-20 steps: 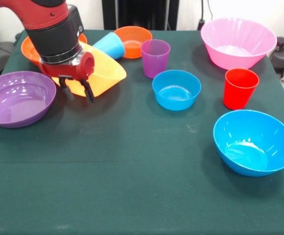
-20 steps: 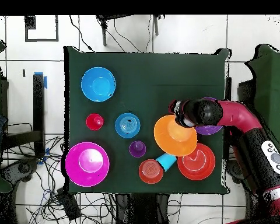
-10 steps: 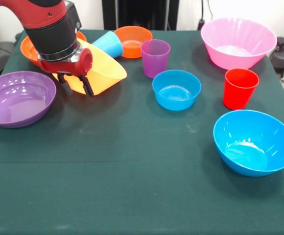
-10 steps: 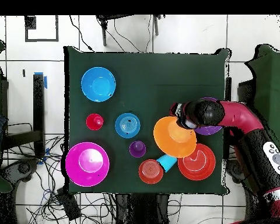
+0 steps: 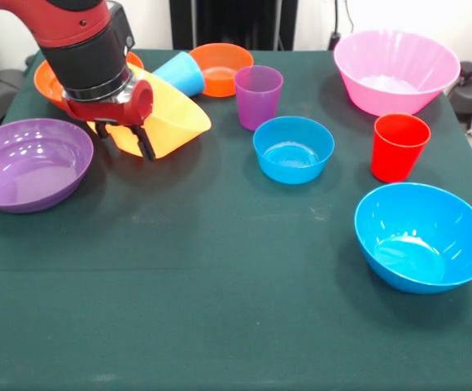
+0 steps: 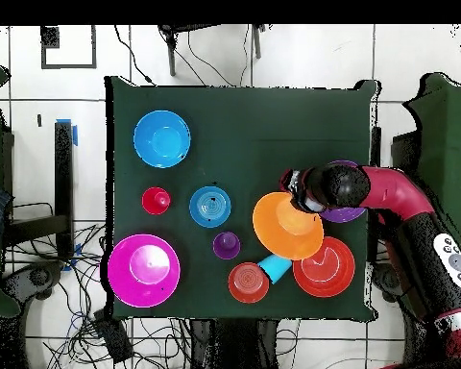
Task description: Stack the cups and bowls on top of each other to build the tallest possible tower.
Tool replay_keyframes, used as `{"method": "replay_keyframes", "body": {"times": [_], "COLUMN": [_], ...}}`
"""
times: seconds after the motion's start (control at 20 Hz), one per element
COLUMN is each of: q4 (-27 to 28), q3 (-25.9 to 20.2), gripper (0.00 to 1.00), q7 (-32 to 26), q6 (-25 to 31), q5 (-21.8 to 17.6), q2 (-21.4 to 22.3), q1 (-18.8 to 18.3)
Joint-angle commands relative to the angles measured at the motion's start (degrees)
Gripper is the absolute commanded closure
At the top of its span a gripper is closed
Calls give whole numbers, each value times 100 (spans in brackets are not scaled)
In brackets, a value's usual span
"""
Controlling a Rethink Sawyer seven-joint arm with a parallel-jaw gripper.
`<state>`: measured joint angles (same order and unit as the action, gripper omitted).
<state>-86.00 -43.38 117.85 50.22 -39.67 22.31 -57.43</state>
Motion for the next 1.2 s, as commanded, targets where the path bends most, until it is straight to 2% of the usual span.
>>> {"method": "replay_keyframes", "body": {"times": [0.05, 0.3, 0.65, 0.75, 0.95, 1.0, 1.2], "q4": [-57, -412, -687, -796, -1160, -1315, -1789], "q3": [27, -302, -347, -295, -481, -509, -546], "gripper": [0, 0, 0, 0, 0, 0, 0], "q7": [-1624, -1751, -1387, -1299, -1316, -1147, -481], "q6": [803, 1181, 1867, 2202, 3092, 3358, 3825], "q5": [243, 868, 1556, 1674, 2107, 2285, 2801], "q2": [-207, -521, -573, -471, -319, -211, 98], "q1": [38, -51, -71, -63, -177, -231, -322]}}
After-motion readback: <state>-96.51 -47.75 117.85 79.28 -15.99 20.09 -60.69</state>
